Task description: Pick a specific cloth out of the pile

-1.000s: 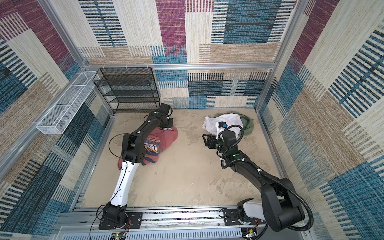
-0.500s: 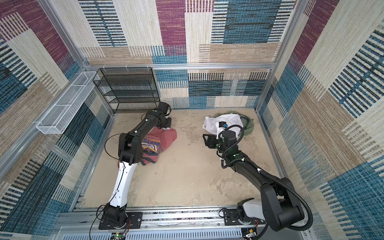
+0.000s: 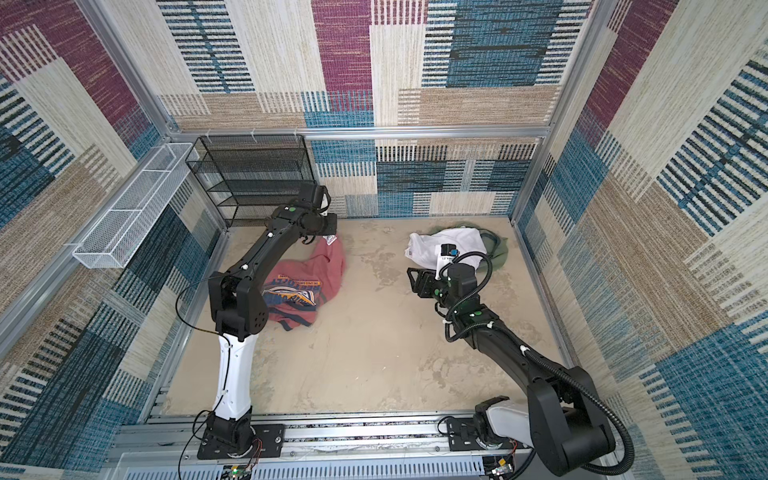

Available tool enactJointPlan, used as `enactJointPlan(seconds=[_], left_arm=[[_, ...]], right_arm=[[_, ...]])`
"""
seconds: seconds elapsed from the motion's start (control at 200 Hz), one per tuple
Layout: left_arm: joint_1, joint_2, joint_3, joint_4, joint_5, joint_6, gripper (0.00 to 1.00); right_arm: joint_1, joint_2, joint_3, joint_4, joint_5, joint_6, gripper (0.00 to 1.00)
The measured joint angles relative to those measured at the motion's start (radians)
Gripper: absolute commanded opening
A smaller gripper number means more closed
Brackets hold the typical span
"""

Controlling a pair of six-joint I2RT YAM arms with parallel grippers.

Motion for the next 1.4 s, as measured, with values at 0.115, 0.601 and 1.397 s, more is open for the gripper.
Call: enactJointPlan(seconds=[0.115,0.601,1.397], left_arm=[[0.0,-0.027,0.0,0.001,0.024,0.0,0.0],[0.02,-0.198,-0.055,0.0,0.023,0.0,0.0],[0.239,-0.83,-0.893,0.153,-0.065,-0.048,0.0]], right_arm=[[0.0,-0.012,-0.005,0.001,0.0,0.007,0.62],[0.0,-0.029,-0.01,0.008,-0.011,0.023,0.62],[0.0,0.016,0.009,0.036,-0.094,0.037,0.61]])
